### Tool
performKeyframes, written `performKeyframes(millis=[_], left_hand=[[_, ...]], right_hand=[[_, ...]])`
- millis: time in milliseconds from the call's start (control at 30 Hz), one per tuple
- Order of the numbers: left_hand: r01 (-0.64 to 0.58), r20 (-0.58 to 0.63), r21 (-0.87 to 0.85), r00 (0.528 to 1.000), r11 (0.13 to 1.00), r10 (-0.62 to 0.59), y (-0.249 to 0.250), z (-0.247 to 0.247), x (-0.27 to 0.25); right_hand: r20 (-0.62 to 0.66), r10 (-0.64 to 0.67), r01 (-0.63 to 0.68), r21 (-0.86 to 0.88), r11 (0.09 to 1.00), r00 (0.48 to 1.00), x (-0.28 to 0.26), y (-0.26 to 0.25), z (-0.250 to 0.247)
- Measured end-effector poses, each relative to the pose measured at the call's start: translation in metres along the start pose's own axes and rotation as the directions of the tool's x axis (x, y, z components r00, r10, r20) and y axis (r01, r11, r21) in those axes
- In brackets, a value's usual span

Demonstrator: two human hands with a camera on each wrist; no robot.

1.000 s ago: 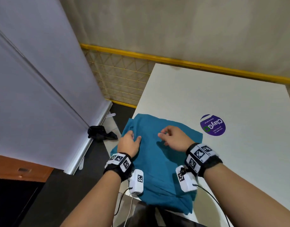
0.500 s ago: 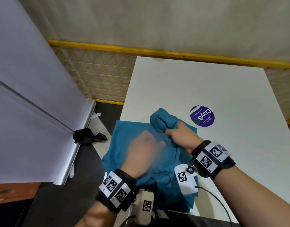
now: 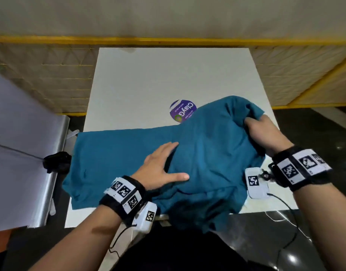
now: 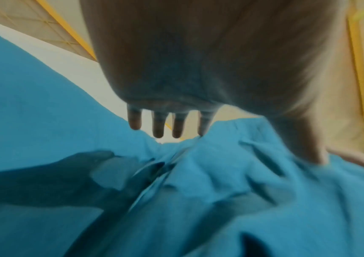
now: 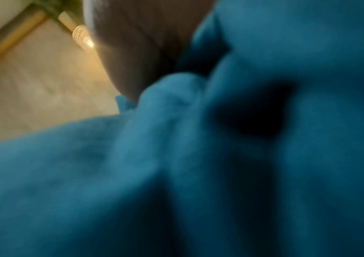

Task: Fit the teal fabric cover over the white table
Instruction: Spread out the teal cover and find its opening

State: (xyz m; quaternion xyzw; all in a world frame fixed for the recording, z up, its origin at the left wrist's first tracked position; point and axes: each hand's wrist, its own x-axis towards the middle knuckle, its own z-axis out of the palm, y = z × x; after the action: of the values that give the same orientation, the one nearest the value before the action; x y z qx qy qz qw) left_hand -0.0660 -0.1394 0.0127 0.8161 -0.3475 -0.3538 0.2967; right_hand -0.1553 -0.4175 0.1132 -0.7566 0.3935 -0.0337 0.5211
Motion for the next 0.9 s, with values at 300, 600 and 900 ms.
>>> performKeyframes(millis=[300, 600, 900], left_hand=[[0.259, -0.055, 0.606, 0.957, 0.752, -0.284, -0.013, 0.074, 0.008], [0.502, -0.348, 0.481, 0.862, 0.718, -0.369, -0.074, 0.002, -0.063], [0.598, -0.573, 0.196, 0.713, 0.777, -0.404, -0.08, -0.077, -0.077]], right_hand=[[0.421, -0.156, 0.428, -0.696, 0.576, 0.894, -0.019, 0.135, 0.019], [0.549, -0.208, 0.57, -0.65, 0.502, 0.81, 0.013, 0.17, 0.011], [0.233, -0.326, 0.391, -0.695, 0.603, 0.916, 0.042, 0.098, -0.026]])
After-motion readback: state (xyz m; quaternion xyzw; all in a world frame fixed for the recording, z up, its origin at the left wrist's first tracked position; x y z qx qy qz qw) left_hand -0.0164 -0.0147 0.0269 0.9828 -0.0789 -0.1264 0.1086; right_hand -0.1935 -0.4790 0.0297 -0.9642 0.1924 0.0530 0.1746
